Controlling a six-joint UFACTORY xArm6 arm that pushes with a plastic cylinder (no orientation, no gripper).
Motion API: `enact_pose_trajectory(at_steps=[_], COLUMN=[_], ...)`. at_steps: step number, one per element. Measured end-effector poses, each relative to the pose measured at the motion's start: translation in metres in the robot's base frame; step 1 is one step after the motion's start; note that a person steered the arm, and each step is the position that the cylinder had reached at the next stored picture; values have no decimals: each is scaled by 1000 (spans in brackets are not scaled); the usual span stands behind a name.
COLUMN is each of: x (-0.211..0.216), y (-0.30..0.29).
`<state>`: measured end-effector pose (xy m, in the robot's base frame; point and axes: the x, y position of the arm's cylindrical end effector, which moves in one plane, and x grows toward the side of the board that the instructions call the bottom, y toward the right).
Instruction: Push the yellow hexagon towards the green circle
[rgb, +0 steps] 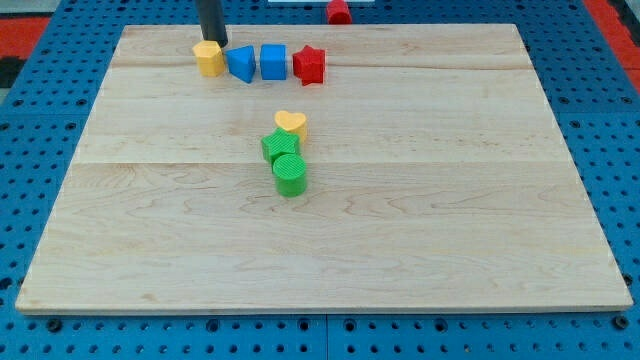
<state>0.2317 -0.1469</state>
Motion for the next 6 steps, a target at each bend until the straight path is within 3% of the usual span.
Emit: enact_pose_trajectory(at_steps=[3,6], x=[57,108], y=[0,-42])
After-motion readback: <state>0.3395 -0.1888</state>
